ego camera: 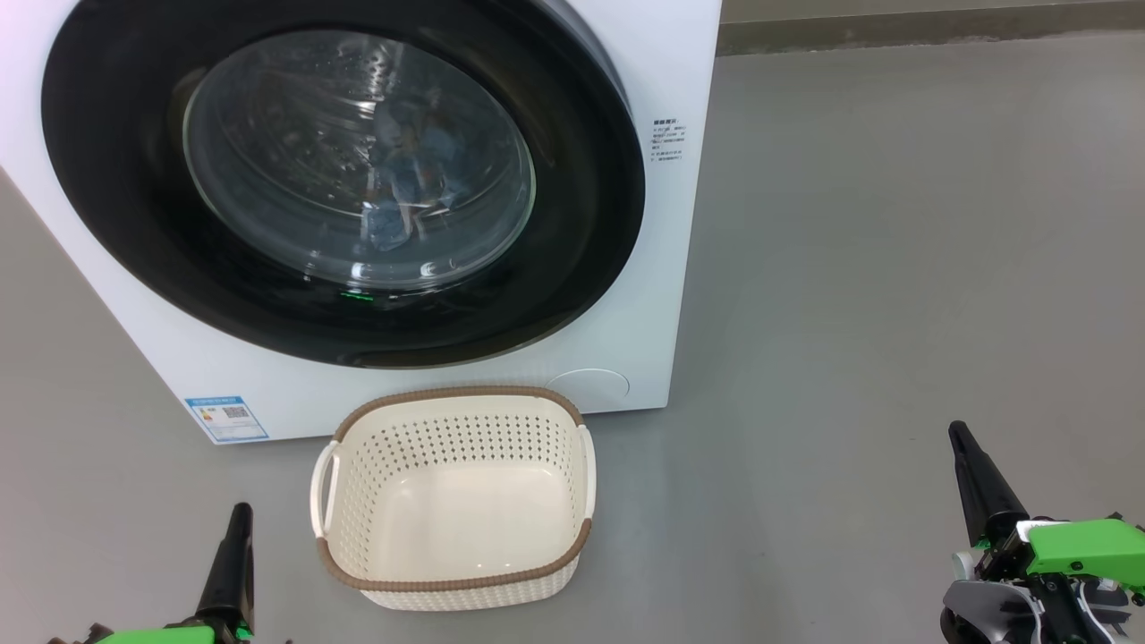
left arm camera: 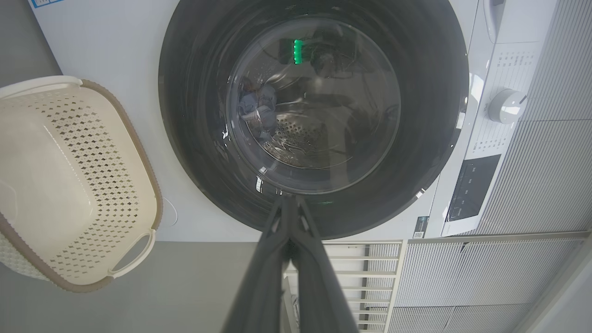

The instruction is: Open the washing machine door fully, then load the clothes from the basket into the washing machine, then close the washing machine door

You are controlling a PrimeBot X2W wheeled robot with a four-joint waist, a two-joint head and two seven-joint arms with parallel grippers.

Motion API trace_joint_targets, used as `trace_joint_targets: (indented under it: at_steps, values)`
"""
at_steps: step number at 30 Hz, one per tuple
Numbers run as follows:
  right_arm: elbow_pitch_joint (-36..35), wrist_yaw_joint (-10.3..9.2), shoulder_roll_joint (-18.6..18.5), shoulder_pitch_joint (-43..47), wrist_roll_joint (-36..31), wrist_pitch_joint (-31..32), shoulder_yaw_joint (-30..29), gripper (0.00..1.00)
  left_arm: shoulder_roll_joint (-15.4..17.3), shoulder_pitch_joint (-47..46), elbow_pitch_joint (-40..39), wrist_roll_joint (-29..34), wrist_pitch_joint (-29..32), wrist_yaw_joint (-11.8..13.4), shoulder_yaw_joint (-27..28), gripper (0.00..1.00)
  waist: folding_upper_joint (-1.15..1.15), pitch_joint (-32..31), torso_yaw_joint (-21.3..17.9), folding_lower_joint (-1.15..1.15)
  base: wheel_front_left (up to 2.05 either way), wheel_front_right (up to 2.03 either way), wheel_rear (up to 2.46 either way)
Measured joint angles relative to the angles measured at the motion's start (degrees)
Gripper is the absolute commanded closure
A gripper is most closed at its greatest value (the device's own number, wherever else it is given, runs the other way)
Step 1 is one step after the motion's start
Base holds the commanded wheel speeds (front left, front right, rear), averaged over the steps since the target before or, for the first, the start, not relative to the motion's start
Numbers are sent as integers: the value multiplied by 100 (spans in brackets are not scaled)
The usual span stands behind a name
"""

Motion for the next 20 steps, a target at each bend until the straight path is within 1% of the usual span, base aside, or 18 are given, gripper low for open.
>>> trace_joint_targets:
  at_steps: [20]
  values:
    - [0,0,0,0,0,0,-1,100,0,0,0,0,0,-1,0,100,0,0,0,0,0,0,0]
